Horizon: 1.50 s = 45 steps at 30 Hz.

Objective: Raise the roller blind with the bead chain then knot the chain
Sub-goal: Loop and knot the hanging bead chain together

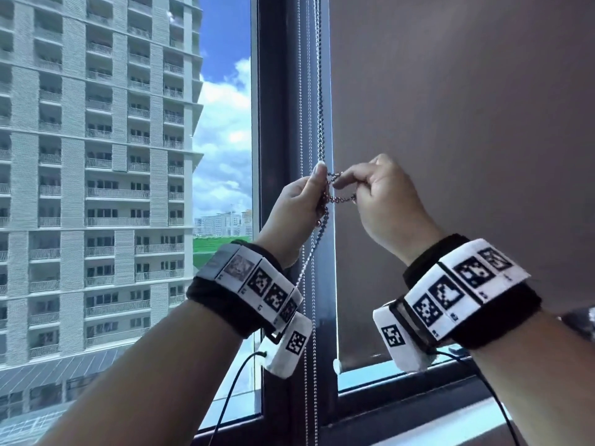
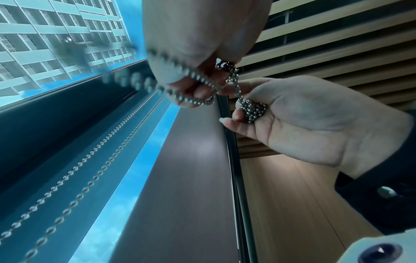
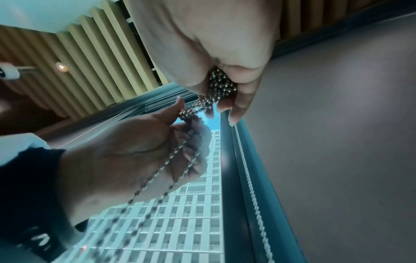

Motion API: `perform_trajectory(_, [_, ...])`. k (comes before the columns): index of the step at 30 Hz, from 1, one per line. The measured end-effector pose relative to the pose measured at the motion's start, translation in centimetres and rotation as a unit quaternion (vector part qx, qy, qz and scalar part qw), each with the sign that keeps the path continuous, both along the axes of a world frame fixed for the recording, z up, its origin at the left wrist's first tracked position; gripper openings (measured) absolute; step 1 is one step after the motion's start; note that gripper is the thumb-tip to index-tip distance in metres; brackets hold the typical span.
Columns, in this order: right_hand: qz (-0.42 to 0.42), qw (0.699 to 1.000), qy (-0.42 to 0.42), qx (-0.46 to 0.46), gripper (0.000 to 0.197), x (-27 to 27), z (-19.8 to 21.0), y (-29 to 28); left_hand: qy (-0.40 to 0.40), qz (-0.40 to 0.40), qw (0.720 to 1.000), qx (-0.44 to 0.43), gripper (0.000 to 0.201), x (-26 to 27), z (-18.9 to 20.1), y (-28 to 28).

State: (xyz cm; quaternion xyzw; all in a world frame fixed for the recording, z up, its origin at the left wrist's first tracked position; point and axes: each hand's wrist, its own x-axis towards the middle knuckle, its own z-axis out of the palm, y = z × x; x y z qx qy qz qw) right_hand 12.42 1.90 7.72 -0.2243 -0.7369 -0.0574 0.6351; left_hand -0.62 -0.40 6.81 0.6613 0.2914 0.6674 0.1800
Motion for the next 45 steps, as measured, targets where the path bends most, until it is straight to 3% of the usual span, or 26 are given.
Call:
perform_trajectory(3, [-0.014,0.998,-0.047,-0.033,0.033,-0.4,-0.3,0.5,-0.008,-0.014,1.000,-0.009,0.041,0.2,0.0,0.1])
perform_trajectory(5, [0.085,0.989,-0.039,-0.119,0.035,-0.9,-0.4,0.3,-0.004,-0.043,0.999,-0.023,0.039,0.2,0.0,0.1])
perform_trajectory(8, [0.306,0.913,0.014,-0.269,0.031,-0.7,0.0,-0.3,-0.002,-0.144,0.987,-0.075,0.037,-0.1,0.0,-0.1])
perform_trajectory(9, [0.345,0.893,0.016,-0.289,0.027,-0.5,0.1,-0.5,0.004,-0.169,0.982,-0.085,0.036,-0.3,0.1,-0.2])
perform_trajectory(11, [0.373,0.881,0.001,-0.291,0.018,-0.2,0.0,-0.6,0.020,-0.191,0.977,-0.091,0.033,-0.5,0.0,-0.4])
perform_trajectory(16, [0.357,0.890,0.020,-0.282,0.009,-0.3,-0.1,-0.4,0.045,-0.213,0.970,-0.105,0.030,-0.7,-0.2,-0.7])
perform_trajectory(21, [0.315,0.907,0.050,-0.277,0.021,-0.6,-0.1,-0.7,0.037,-0.174,0.979,-0.099,0.038,-1.1,-0.2,-0.5])
perform_trajectory(24, [0.343,0.886,0.108,-0.292,0.027,0.0,-0.6,-0.6,0.003,-0.125,0.988,-0.088,0.027,-1.8,-0.6,0.2])
perform_trajectory(29, [0.401,0.882,0.176,-0.175,0.033,0.8,-1.8,-1.0,0.012,-0.069,0.994,-0.086,0.022,-2.5,-1.5,0.7])
perform_trajectory(31, [0.449,0.864,0.156,-0.167,0.035,1.1,-2.3,-1.4,0.006,-0.063,0.994,-0.090,0.021,-2.6,-1.8,0.8])
perform_trajectory(35, [0.492,0.833,0.079,-0.241,0.030,1.6,-3.5,-1.7,-0.035,-0.069,0.991,-0.110,0.020,-2.9,-2.2,1.0])
perform_trajectory(40, [0.431,0.843,-0.016,-0.321,0.031,0.8,-7.3,-1.0,-0.074,-0.124,0.984,-0.106,0.018,-2.8,-2.5,0.8])
perform_trajectory(45, [0.339,0.858,-0.110,-0.370,0.030,-1.0,-11.9,-0.4,-0.111,-0.232,0.958,-0.126,0.016,-2.2,-2.7,0.2])
